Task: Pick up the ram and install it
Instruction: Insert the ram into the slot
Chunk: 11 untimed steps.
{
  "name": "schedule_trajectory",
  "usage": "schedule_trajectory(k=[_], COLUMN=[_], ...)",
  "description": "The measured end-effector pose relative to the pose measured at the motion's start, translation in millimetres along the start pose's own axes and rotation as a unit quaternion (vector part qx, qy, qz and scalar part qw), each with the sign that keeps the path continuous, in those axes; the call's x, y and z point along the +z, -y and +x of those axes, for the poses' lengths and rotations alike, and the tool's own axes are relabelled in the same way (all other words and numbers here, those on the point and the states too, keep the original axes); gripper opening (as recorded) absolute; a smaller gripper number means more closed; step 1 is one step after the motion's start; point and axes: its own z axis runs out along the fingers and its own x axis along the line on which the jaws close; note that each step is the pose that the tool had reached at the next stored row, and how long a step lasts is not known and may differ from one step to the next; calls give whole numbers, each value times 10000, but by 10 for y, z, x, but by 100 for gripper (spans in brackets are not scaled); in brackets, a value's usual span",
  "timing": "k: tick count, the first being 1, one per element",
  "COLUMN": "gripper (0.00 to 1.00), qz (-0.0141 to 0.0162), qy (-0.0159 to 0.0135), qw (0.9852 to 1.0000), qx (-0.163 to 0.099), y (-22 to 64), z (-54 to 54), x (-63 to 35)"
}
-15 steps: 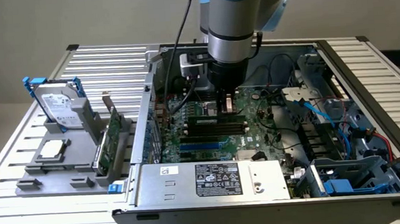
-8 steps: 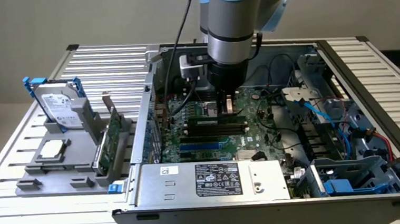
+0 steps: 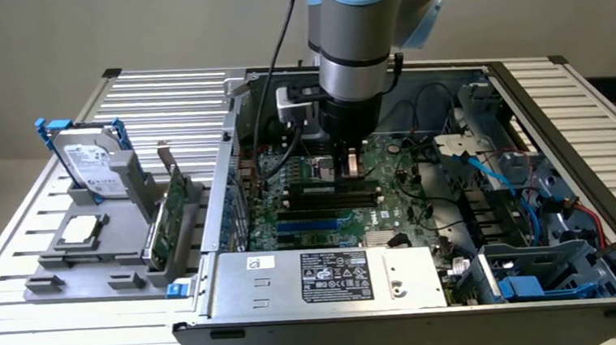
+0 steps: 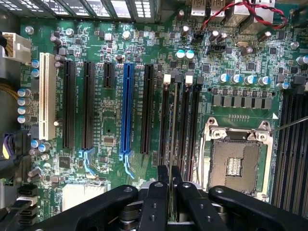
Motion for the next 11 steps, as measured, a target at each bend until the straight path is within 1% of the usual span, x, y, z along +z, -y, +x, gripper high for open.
schedule_trajectory(k=[7, 11], gripper=[14, 14], qz=[0, 0], qy=[0, -5], qw=[10000, 10000], qx=[-11, -24], y=[0, 0], z=[2, 4], x=[32, 48])
